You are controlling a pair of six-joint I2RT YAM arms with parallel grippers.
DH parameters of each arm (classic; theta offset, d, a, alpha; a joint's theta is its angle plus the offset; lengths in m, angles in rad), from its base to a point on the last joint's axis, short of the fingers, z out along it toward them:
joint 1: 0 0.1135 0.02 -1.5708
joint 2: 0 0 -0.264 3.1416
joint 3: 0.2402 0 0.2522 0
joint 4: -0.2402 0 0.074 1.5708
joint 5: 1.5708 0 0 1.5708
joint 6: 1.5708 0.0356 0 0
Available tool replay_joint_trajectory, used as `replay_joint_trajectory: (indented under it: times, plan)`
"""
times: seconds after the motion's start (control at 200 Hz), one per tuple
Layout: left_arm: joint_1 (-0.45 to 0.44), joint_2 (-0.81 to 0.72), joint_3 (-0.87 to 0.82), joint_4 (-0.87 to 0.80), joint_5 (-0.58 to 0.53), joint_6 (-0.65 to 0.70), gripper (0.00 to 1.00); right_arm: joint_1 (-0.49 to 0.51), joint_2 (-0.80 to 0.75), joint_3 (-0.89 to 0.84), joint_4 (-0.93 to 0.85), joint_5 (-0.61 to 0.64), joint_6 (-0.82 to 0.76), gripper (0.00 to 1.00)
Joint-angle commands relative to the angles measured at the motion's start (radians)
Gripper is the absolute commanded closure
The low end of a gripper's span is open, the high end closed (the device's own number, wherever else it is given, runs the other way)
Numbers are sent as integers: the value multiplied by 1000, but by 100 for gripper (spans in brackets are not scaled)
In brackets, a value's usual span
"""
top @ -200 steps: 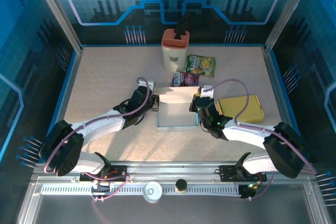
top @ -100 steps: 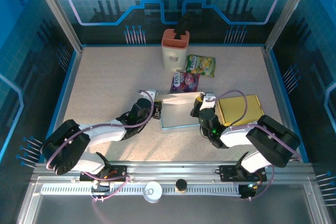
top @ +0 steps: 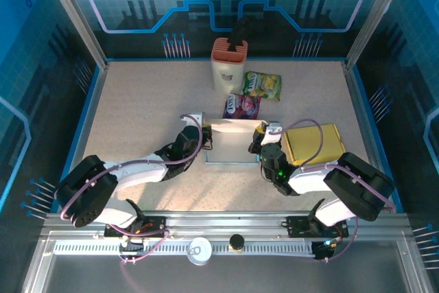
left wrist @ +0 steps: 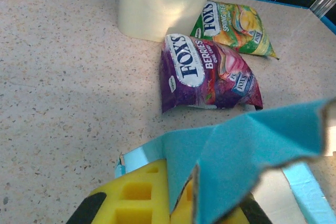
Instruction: Fold the paper box
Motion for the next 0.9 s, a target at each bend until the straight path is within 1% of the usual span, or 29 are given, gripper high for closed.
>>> replay_joint_trajectory:
  times: [0.0, 0.13, 0.28, 0.4, 0.505, 0.625, 0.705, 0.8, 0.835, 0.895]
  plan:
    - [-41, 35, 6, 150, 124, 1, 100, 41, 35, 18, 72, -143, -11, 100]
    - [-42, 78, -64, 286, 159, 17, 100, 41, 58, -6, 115, -158, -7, 100]
    - [-50, 121, -100, 348, 168, 34, 100, 43, 48, -12, 85, -174, 6, 100]
    - [-69, 130, -128, 366, 137, 49, 100, 52, 3, 2, -33, -172, 41, 100]
    - [-89, 130, -142, 362, 95, 59, 100, 52, -80, 37, -279, -152, 151, 93]
    - [-115, 119, -143, 324, 27, 74, 100, 53, -179, 105, -602, -179, 263, 81]
    - [-136, 114, -146, 300, -34, 81, 100, 51, -255, 141, -808, -210, 347, 63]
    - [-160, 116, -147, 285, -95, 85, 100, 49, -359, 171, -1005, -244, 438, 42]
    - [-170, 120, -146, 282, -118, 83, 100, 47, -394, 179, -1072, -259, 473, 38]
    - [-184, 134, -145, 289, -143, 81, 100, 49, -461, 186, -1161, -285, 529, 34]
